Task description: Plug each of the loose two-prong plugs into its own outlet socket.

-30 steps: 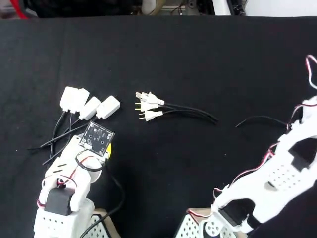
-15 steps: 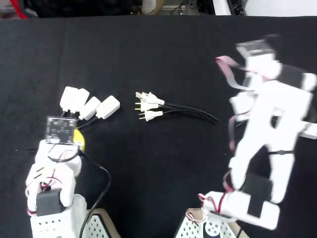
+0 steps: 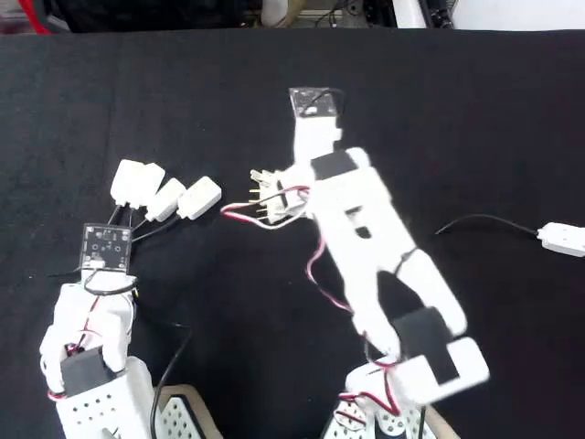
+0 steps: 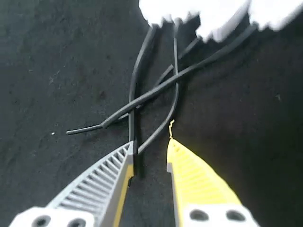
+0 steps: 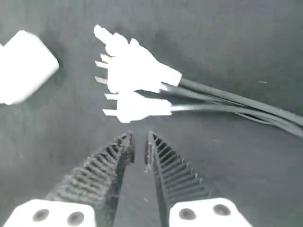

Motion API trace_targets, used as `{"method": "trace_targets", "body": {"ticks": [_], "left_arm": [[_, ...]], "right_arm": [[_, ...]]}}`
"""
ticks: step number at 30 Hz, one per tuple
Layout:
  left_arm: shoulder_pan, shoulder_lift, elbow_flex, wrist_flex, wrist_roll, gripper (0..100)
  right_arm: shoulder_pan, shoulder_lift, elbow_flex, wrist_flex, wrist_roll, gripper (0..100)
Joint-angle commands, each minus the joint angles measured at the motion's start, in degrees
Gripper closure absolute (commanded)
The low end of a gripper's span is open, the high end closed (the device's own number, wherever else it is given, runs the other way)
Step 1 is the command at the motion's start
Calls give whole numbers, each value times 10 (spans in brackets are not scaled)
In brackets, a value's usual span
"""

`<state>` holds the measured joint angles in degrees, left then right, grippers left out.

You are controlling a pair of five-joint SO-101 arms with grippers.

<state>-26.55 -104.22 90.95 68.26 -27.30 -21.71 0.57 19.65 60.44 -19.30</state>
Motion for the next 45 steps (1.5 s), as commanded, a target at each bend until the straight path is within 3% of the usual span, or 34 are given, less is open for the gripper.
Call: {"method": "trace_targets", "body": {"ticks": [1, 10, 23, 27, 31, 36, 45], "left_arm": [[-3, -3, 1, 3, -23, 873], [-3, -3, 10, 2, -25, 873], [-3, -3, 11, 2, -25, 873], [-3, -3, 13, 2, -25, 873], [-3, -3, 17, -5, -25, 873], [-3, -3, 23, -10, -25, 873], [-3, -3, 23, -10, -25, 873]], "right_arm": [[-18, 46, -3, -65, -85, 949], [-20, 116, -14, -98, -216, 949], [-34, 74, -34, -9, -228, 949], [-74, 78, -10, -34, -230, 949], [-58, 89, -8, -50, -253, 942], [-37, 95, -4, -47, -273, 825], [-35, 95, 21, -87, -280, 822]]}}
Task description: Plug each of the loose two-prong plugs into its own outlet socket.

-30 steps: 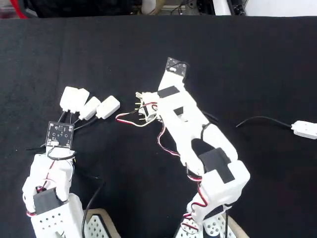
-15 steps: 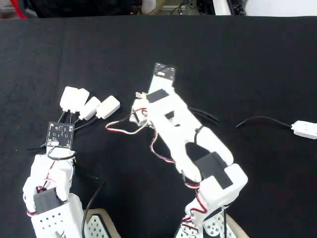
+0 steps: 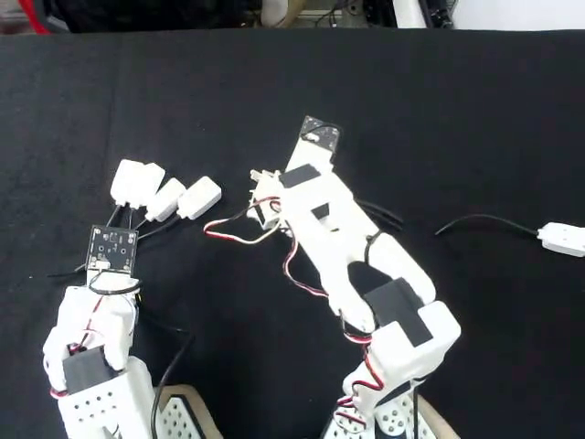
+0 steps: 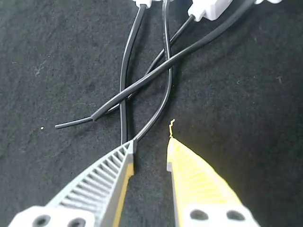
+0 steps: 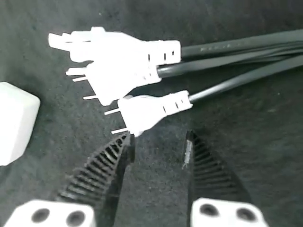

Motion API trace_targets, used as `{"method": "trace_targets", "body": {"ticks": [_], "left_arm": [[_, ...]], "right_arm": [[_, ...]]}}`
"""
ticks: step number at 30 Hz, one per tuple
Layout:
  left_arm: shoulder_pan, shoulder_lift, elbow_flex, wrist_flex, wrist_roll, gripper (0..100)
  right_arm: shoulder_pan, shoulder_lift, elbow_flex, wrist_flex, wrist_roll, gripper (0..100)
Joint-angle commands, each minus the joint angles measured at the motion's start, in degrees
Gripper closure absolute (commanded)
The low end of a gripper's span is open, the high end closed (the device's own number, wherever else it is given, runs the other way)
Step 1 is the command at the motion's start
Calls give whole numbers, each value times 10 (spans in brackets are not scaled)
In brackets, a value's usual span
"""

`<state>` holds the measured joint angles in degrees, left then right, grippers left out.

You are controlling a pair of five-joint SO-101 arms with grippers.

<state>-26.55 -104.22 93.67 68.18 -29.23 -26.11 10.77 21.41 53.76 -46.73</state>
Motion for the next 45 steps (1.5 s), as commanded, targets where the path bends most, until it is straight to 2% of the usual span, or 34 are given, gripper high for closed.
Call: {"method": "trace_targets", "body": {"ticks": [1, 7, 10, 20, 29, 34, 36, 40, 45], "left_arm": [[-3, -3, -4, -9, -6, 873], [-3, -3, -4, -9, -6, 873], [-3, -3, -4, -9, -6, 873], [-3, -3, -4, -9, -6, 873], [-3, -3, -4, -9, -6, 873], [-3, -3, -4, -9, -6, 873], [-3, -3, -4, -9, -6, 873], [-3, -3, -4, -10, -6, 873], [-3, -3, -4, -10, -6, 873]], "right_arm": [[9, -7, 7, -26, -5, 822], [27, -7, 9, -49, -5, 822], [40, -7, 15, -63, -28, 822], [36, 23, 29, -126, -37, 822], [12, 72, -41, -53, -32, 828], [14, 72, -42, -51, -31, 992], [14, 72, -41, -50, -31, 968], [15, 71, -42, -44, -30, 986], [15, 71, -81, 34, 2, 987]]}}
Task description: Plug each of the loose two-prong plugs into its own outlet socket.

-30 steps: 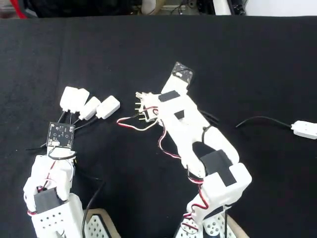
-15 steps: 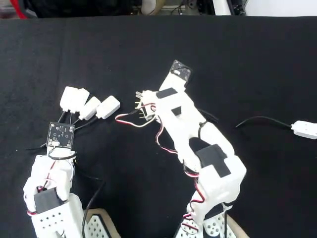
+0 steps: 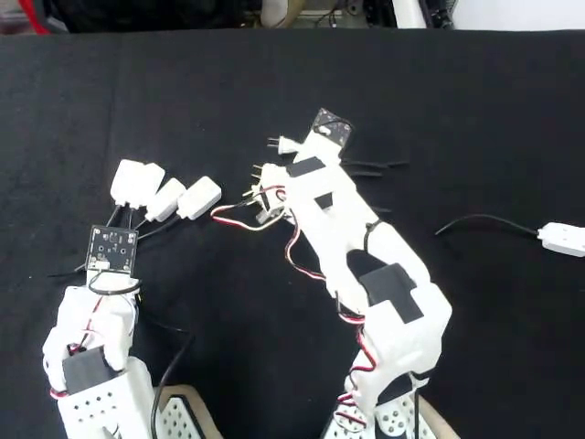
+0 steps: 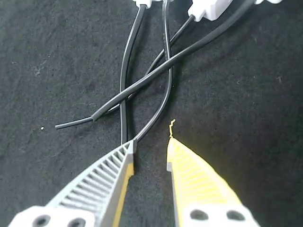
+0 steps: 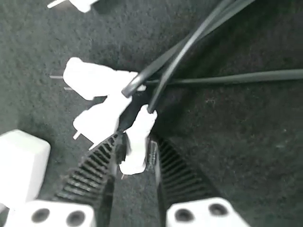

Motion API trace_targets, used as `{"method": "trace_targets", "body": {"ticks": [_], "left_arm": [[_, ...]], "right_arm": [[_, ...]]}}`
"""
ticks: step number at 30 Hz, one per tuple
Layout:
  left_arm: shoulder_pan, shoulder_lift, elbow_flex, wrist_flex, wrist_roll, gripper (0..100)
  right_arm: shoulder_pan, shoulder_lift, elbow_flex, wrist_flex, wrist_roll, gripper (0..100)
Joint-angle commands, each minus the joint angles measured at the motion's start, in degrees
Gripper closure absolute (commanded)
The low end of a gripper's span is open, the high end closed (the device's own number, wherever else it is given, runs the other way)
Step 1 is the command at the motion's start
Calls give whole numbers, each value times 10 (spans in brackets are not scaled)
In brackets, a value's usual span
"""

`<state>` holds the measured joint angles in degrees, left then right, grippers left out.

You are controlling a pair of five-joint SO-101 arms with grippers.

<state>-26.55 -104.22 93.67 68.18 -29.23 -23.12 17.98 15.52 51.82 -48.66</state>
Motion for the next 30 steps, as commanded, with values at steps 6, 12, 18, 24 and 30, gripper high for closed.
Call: {"method": "trace_targets", "body": {"ticks": [6, 12, 18, 24, 30], "left_arm": [[-3, -3, -4, -10, -6, 873], [-3, -3, -3, -15, -6, 873], [-3, -3, 11, -33, -6, 873], [-2, -3, 11, -33, -6, 873], [-2, -3, 11, -33, -6, 873]], "right_arm": [[-15, -1, -108, 206, 110, 987], [0, -1, -193, 350, 222, 987], [2, -9, -235, 404, 272, 987], [0, -120, -118, 321, 305, 987], [0, -298, 80, 156, 336, 987]]}}
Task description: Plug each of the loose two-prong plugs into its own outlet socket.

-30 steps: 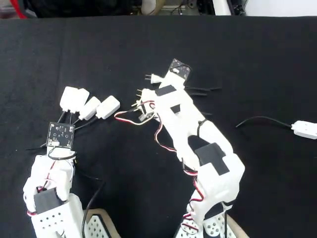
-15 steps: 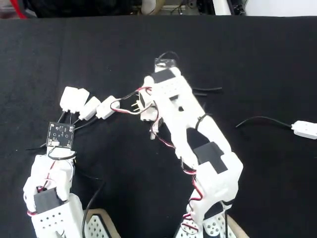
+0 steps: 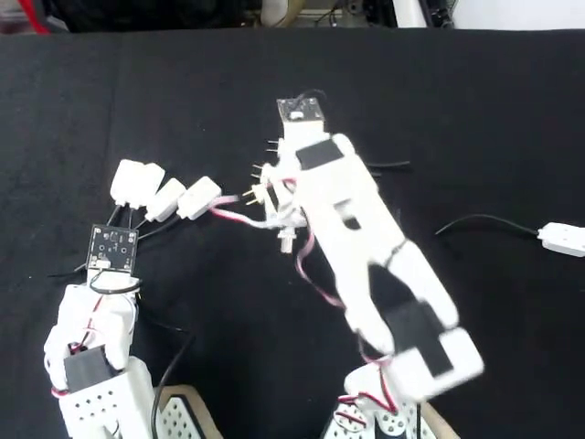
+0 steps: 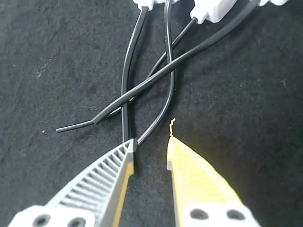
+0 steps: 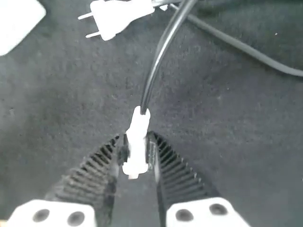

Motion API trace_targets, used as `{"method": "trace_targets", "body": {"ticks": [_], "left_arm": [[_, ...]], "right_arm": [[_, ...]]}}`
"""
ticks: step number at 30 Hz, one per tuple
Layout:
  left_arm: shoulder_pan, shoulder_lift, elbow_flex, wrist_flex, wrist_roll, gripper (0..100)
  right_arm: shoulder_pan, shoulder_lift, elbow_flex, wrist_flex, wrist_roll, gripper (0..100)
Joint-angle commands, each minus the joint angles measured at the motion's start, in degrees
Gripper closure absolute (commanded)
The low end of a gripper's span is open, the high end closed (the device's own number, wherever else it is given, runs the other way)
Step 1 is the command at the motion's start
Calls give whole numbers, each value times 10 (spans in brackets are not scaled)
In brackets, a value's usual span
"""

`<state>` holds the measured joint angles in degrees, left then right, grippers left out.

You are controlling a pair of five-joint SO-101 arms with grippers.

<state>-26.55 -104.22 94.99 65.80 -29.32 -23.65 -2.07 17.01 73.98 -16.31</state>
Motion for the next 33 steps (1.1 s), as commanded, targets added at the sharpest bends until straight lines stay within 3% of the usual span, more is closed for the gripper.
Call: {"method": "trace_targets", "body": {"ticks": [1, 8, 16, 20, 22, 27, 33], "left_arm": [[-2, -3, -2, -10, -5, 873], [9, -3, -7, -6, -4, 873], [171, -3, -24, 23, 20, 874], [238, -3, -29, 21, 37, 913], [250, -3, -36, 24, 37, 972], [266, -4, -54, 18, 48, 972], [331, -4, -124, -14, 207, 971]], "right_arm": [[5, -124, 87, -84, 11, 987], [-29, -257, 231, -213, 10, 987], [-149, -347, 441, -482, 9, 987], [-149, -445, 497, -494, 11, 987], [-150, -512, 533, -490, 10, 987], [-149, -712, 630, -490, 8, 987], [-117, -963, 731, -487, -51, 987]]}}
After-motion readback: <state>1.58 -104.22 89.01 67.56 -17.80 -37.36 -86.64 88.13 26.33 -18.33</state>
